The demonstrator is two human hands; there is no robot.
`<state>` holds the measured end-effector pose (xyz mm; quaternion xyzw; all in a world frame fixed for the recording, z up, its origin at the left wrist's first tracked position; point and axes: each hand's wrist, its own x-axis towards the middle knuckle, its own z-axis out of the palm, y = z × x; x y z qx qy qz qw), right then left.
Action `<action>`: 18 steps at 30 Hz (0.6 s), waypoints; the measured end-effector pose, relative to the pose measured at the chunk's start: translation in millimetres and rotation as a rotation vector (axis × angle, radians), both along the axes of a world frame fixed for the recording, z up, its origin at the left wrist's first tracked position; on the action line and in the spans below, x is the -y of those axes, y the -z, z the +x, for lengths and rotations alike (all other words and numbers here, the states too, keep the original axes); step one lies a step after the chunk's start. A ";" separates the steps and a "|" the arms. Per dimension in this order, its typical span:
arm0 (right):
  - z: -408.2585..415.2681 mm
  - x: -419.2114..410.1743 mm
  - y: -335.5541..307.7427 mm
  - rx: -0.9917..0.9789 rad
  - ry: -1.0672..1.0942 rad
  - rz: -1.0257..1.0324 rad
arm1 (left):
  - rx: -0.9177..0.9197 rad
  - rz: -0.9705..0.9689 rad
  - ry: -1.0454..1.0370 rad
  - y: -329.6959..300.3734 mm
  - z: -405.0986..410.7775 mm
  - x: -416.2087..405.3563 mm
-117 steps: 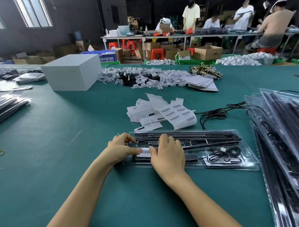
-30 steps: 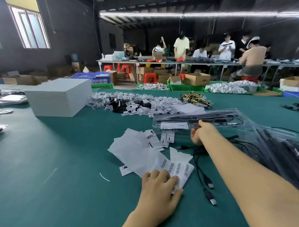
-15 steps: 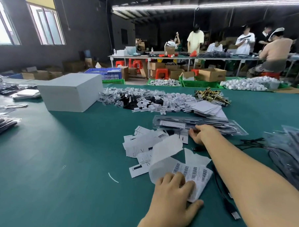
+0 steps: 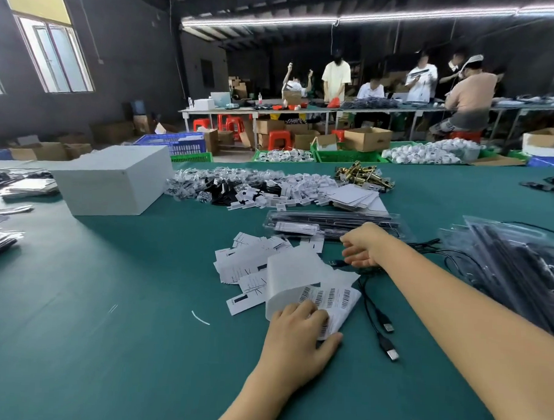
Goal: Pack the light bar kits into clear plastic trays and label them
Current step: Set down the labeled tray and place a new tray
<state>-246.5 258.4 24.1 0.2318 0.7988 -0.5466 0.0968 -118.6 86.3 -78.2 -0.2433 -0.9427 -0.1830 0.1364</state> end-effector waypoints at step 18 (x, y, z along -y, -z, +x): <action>204.5 -28.7 -28.2 -0.447 -0.236 1.045 | -0.018 0.190 0.281 -1.0 64.0 17.0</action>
